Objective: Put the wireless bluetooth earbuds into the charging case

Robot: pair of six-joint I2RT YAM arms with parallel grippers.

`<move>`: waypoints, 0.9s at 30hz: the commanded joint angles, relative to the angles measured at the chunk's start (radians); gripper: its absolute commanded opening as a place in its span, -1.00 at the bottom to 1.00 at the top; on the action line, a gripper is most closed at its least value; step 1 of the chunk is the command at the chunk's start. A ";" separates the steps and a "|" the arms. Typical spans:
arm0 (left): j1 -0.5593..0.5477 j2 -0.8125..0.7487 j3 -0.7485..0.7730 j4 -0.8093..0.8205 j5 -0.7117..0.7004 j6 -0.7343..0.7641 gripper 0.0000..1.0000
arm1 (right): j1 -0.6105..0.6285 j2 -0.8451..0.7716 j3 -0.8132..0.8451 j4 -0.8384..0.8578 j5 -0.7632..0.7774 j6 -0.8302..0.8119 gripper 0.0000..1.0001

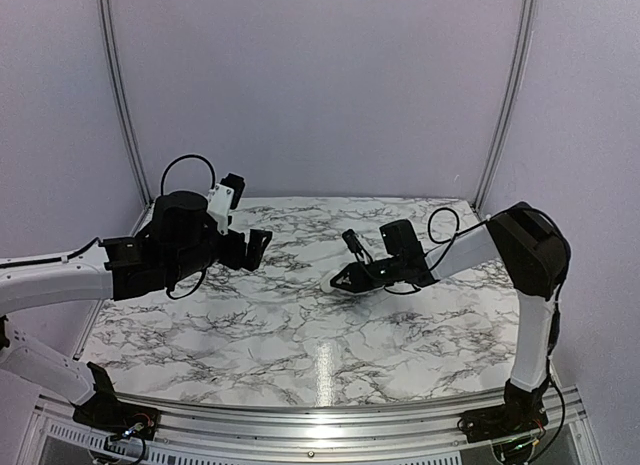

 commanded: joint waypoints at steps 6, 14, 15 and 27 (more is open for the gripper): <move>0.009 0.022 0.046 -0.055 -0.061 -0.049 0.98 | -0.005 0.027 0.078 -0.102 0.099 -0.056 -0.10; 0.016 0.003 0.038 -0.072 -0.080 -0.059 0.98 | -0.005 -0.081 0.096 -0.164 0.144 -0.088 0.50; 0.020 0.005 0.043 -0.081 -0.084 -0.061 0.98 | -0.005 -0.101 0.096 -0.168 0.147 -0.092 0.60; 0.259 -0.016 0.074 -0.172 0.108 -0.206 0.98 | -0.007 -0.401 0.041 -0.147 0.316 -0.186 0.97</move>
